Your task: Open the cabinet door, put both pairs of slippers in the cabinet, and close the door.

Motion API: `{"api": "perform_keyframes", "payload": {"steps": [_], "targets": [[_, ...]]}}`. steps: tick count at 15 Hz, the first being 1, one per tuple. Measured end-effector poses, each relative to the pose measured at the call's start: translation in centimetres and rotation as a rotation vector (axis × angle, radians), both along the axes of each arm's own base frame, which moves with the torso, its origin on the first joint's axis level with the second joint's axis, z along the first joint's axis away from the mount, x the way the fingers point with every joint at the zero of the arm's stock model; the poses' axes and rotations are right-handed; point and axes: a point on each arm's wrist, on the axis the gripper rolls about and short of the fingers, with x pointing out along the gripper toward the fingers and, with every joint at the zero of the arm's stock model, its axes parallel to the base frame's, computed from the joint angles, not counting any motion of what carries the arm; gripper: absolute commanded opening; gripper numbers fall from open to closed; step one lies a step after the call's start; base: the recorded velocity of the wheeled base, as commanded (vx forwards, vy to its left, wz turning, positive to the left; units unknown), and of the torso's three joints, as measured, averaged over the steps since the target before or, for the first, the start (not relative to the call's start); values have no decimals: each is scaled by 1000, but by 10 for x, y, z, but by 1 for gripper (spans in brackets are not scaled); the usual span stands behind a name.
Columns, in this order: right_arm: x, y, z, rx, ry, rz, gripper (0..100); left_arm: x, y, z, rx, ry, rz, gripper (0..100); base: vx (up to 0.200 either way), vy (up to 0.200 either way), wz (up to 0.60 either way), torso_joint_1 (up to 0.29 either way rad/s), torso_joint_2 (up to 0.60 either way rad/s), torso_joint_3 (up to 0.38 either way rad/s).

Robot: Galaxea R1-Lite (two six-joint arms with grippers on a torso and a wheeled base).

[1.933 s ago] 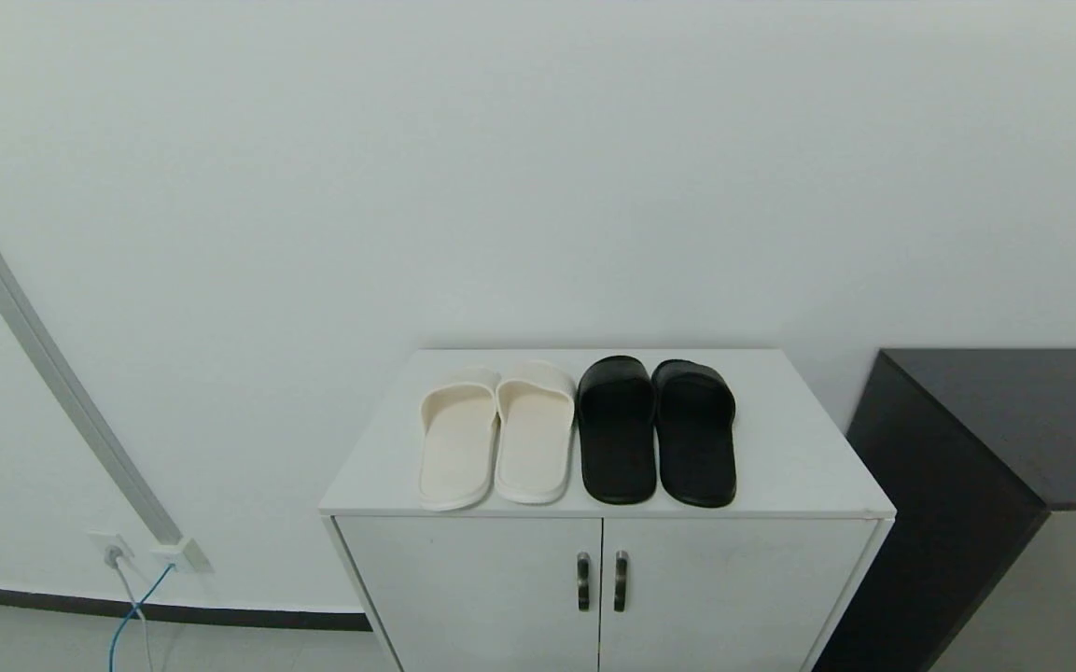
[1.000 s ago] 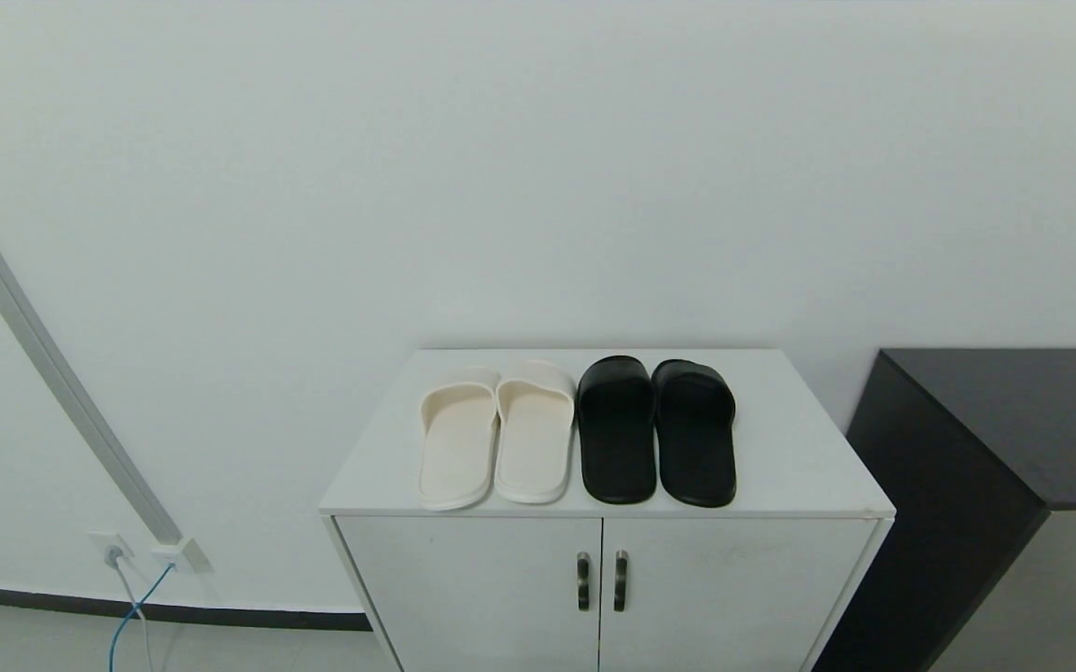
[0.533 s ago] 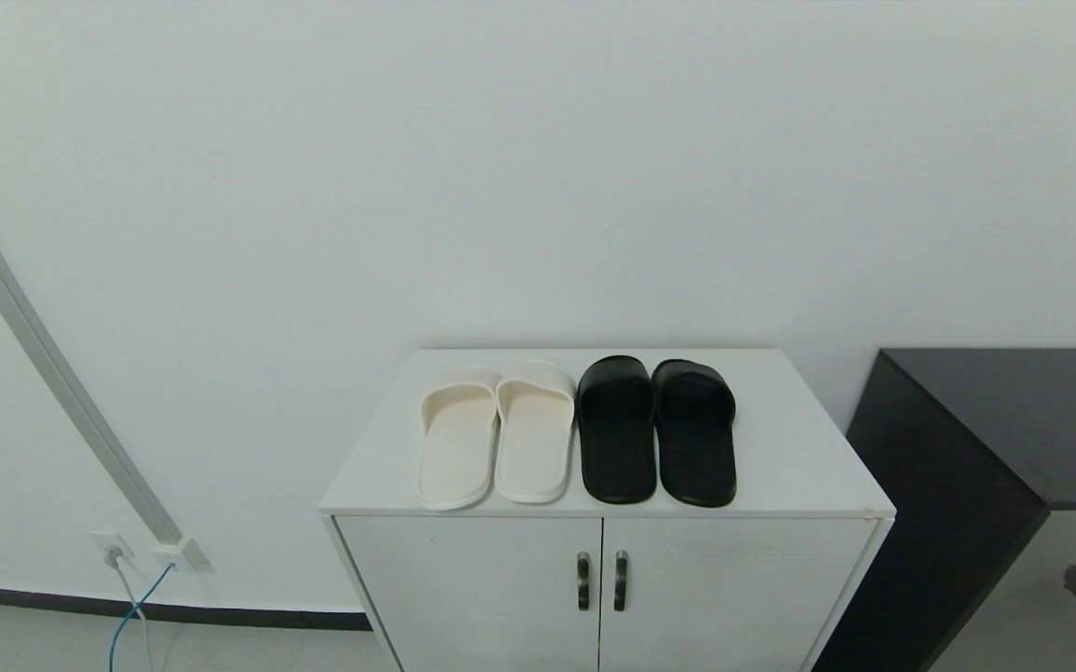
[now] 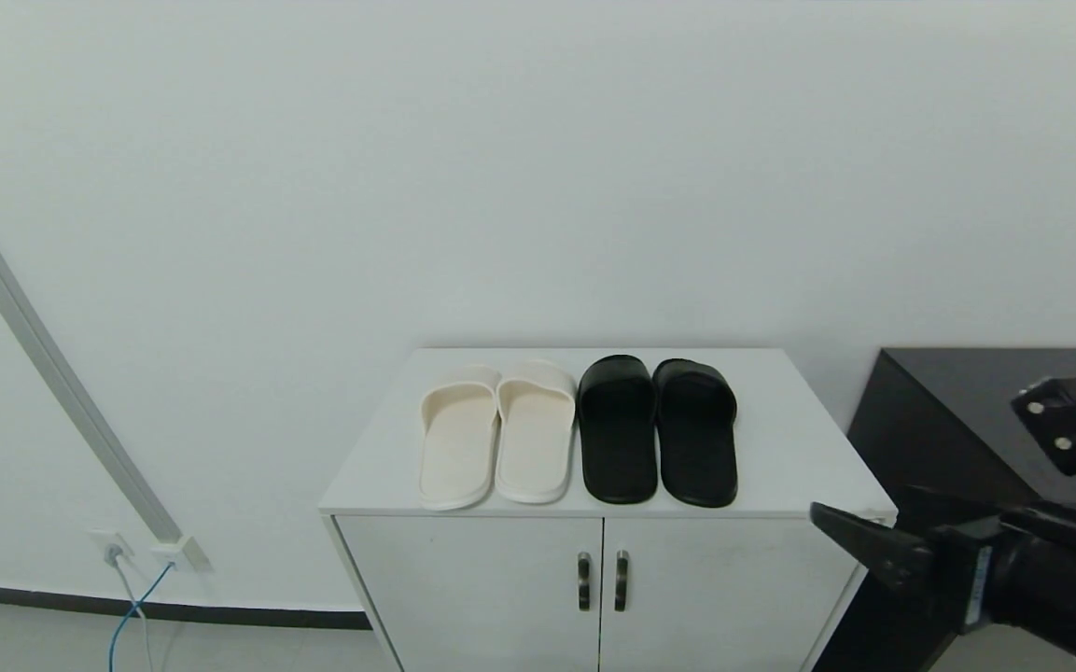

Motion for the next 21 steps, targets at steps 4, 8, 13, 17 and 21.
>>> {"api": "perform_keyframes", "payload": {"steps": [4, 8, 13, 17, 21], "targets": [[34, 57, 1, 0, 26, -42, 100, 0, 0, 0, 0, 0, 0, 0, 0, 0, 0, 0, 0, 0], [74, 106, -16, -34, 13, -134, 100, 0, 0, 0, -1, 0, 1, 0, 0, 0, 0, 0, 0, 0], [140, 143, -42, -87, -19, -280, 100, 0, 0, 0, -1, 0, 1, 0, 0, 0, 0, 0, 0, 0], [190, 157, -58, -140, -59, -357, 100, 0, 0, 0, -1, 0, 1, 0, 0, 0, 0, 0, 0, 0], [222, 164, -67, -159, -90, -398, 100, 0, 0, 0, -3, 0, 1, 0, 0, 0, 0, 0, 0, 0]]}}
